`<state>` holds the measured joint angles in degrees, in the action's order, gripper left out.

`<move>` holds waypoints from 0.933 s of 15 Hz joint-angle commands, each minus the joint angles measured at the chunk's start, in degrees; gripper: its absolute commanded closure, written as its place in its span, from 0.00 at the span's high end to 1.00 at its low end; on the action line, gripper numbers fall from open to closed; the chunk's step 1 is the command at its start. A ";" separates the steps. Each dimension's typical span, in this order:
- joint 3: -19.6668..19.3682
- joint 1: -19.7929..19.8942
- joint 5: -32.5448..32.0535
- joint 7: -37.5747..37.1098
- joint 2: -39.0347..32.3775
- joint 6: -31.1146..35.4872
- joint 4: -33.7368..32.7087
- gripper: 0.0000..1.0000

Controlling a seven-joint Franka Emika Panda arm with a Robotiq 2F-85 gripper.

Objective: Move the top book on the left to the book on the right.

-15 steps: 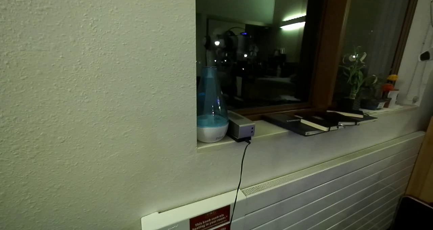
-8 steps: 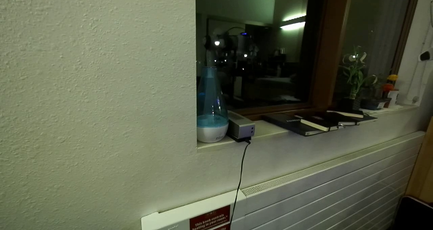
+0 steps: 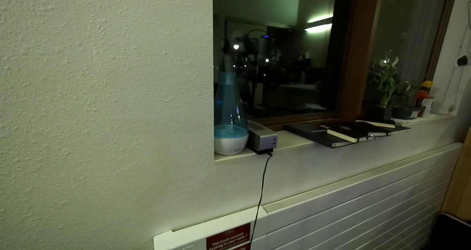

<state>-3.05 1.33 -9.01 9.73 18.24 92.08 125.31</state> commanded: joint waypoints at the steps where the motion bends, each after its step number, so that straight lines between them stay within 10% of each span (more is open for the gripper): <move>1: -0.04 -0.06 0.00 -0.02 -0.03 -0.11 -0.09 1.00; 14: 4.61 -3.26 -4.93 -0.12 0.75 4.98 1.16 1.00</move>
<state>-0.25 -0.56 -10.94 9.73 18.24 94.55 125.31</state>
